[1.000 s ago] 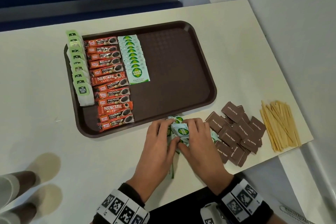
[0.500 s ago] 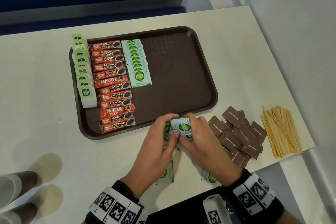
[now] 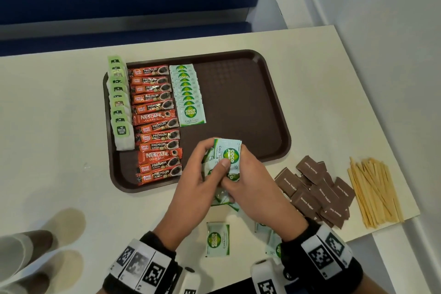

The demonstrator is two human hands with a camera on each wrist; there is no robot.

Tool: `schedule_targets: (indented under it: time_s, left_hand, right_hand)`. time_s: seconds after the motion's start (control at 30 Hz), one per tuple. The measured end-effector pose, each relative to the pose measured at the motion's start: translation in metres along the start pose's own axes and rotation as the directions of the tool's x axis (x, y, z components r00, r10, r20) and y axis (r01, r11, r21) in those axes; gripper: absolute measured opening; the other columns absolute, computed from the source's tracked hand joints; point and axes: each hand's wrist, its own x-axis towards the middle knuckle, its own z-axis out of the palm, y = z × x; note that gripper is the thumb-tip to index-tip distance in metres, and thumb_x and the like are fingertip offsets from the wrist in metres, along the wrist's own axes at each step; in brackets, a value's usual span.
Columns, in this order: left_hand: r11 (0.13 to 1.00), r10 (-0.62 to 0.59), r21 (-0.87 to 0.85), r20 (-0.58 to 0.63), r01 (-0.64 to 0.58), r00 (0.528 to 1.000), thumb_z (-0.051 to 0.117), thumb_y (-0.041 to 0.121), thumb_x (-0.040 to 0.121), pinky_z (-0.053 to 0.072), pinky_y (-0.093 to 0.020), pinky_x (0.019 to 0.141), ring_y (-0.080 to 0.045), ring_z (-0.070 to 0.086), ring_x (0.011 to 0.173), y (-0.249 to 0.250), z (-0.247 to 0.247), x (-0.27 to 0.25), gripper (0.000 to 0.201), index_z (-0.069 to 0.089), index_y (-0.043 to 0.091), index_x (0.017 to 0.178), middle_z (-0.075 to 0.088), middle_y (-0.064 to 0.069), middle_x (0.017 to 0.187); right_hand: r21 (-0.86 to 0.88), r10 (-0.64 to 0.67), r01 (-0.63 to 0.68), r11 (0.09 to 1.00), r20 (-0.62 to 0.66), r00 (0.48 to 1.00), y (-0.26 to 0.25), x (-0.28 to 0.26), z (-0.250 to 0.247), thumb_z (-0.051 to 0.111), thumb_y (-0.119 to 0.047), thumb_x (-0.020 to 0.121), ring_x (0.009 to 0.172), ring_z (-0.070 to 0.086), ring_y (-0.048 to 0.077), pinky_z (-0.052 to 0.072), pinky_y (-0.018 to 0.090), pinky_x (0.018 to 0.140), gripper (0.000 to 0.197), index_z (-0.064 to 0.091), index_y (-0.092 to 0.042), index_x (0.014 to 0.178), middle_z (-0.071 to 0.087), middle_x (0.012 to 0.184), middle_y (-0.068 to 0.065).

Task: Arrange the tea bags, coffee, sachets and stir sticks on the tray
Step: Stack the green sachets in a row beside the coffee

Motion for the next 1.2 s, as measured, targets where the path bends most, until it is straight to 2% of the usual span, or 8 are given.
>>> schedule_targets:
  time_s: [0.1,0.17,0.27,0.4,0.47,0.6,0.83,1.2]
  left_hand:
    - [0.998,-0.033,-0.052,-0.042,0.031,0.999,0.061,0.02,0.11,0.063,-0.032,0.088,-0.018,0.074,0.111,0.002,-0.002,0.003,0.028,0.064,0.035,0.133,0.074,0.008,0.119]
    - [0.997,-0.048,-0.06,-0.072,0.044,0.996,0.059,0.02,0.111,0.064,-0.04,0.083,-0.027,0.074,0.107,0.002,-0.003,0.007,0.027,0.065,0.035,0.132,0.072,0.001,0.12]
    - [0.999,-0.024,-0.031,-0.125,0.02,0.992,0.058,0.023,0.112,0.06,-0.054,0.097,-0.03,0.071,0.113,-0.003,-0.008,0.013,0.024,0.066,0.03,0.133,0.073,-0.005,0.123]
    - [0.998,0.025,-0.056,-0.225,-0.039,0.974,0.058,0.019,0.111,0.058,-0.034,0.099,-0.014,0.071,0.117,0.003,-0.012,0.018,0.021,0.067,0.025,0.129,0.076,0.007,0.122]
    - [0.997,0.06,-0.032,-0.259,-0.071,0.964,0.06,0.018,0.11,0.057,-0.024,0.096,-0.012,0.071,0.117,0.006,-0.01,0.021,0.019,0.067,0.024,0.126,0.075,0.009,0.121]
    - [0.996,0.028,-0.065,-0.337,-0.053,0.941,0.065,0.025,0.106,0.06,-0.03,0.096,-0.013,0.073,0.115,0.013,-0.002,0.028,0.018,0.067,0.026,0.124,0.076,0.008,0.12]
    - [0.993,0.001,-0.105,-0.399,-0.047,0.917,0.08,0.036,0.091,0.061,-0.057,0.099,-0.023,0.077,0.111,0.02,-0.011,0.036,0.02,0.075,0.037,0.111,0.08,0.003,0.117]
    - [0.988,-0.098,-0.145,-0.371,0.046,0.923,0.082,0.022,0.094,0.065,-0.044,0.085,-0.023,0.08,0.097,0.025,-0.048,0.031,0.011,0.079,0.022,0.104,0.083,0.0,0.108]
  right_hand:
    - [0.146,0.022,-0.03,0.989,0.058,0.998,-0.009,0.002,0.002,0.067,-0.018,0.098,0.097,0.071,0.017,0.064,0.03,0.066,0.034,0.056,-0.032,0.127,0.063,0.121,0.003]
    - [0.183,0.032,-0.047,0.982,0.088,0.996,-0.014,0.002,0.002,0.066,-0.018,0.1,0.107,0.07,0.012,0.063,0.03,0.083,0.038,0.055,-0.035,0.132,0.066,0.126,0.0]
    - [0.505,0.034,-0.145,0.851,0.223,0.974,-0.019,0.004,0.004,0.059,-0.006,0.101,0.119,0.071,0.016,0.059,0.044,0.104,0.047,0.055,-0.029,0.142,0.073,0.129,0.002]
    - [0.784,0.05,-0.25,0.568,0.27,0.961,-0.03,0.01,0.001,0.057,-0.006,0.107,0.114,0.074,0.019,0.059,0.047,0.104,0.031,0.064,-0.011,0.137,0.076,0.126,0.01]
    - [0.764,0.142,-0.172,0.622,0.106,0.984,-0.028,0.013,0.006,0.069,-0.02,0.104,0.107,0.077,0.016,0.065,0.041,0.091,0.026,0.066,-0.015,0.129,0.078,0.117,0.001]
    - [0.697,0.196,-0.034,0.717,-0.154,0.968,-0.023,0.021,0.009,0.079,-0.024,0.096,0.089,0.076,0.014,0.065,0.034,0.073,0.019,0.069,-0.013,0.108,0.076,0.098,0.004]
    - [0.632,0.136,-0.077,0.771,-0.045,0.99,-0.025,0.044,-0.011,0.068,-0.021,0.104,0.081,0.073,0.016,0.06,0.032,0.074,0.015,0.082,-0.016,0.101,0.08,0.097,0.011]
    - [0.663,0.097,-0.106,0.741,0.05,0.994,-0.031,0.057,-0.01,0.071,-0.016,0.101,0.087,0.075,0.022,0.061,0.036,0.078,0.013,0.073,-0.007,0.111,0.08,0.1,0.013]
